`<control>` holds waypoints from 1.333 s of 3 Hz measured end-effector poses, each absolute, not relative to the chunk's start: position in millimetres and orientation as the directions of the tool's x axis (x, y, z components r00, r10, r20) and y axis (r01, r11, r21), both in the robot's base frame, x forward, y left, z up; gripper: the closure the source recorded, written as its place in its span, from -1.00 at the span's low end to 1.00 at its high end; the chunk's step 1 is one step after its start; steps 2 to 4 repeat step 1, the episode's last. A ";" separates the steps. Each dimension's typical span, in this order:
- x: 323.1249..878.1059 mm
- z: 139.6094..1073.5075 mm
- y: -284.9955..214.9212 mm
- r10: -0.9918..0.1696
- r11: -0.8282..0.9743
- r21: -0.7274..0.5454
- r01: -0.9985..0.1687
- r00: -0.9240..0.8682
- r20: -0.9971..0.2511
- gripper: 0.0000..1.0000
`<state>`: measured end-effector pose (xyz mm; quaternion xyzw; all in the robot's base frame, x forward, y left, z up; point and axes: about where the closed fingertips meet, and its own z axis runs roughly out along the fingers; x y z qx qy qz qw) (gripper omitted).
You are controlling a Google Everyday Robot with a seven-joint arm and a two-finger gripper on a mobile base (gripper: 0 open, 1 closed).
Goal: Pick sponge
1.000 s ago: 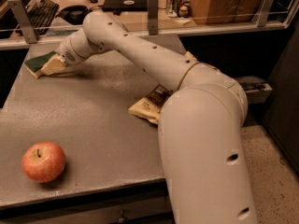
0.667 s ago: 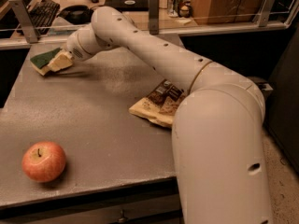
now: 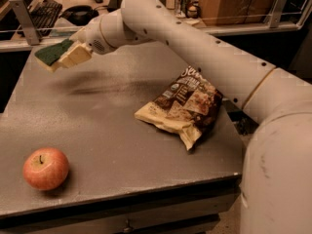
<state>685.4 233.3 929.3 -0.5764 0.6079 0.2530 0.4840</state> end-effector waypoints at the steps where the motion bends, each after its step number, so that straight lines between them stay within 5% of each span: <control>1: 689.1 928.1 223.3 -0.458 0.219 -0.253 -0.942 0.130 -0.879 1.00; 4: 689.1 928.1 223.3 -0.458 0.219 -0.253 -0.942 0.130 -0.879 1.00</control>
Offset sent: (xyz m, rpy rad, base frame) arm 0.0000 0.0000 0.0000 0.0000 0.0000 0.0000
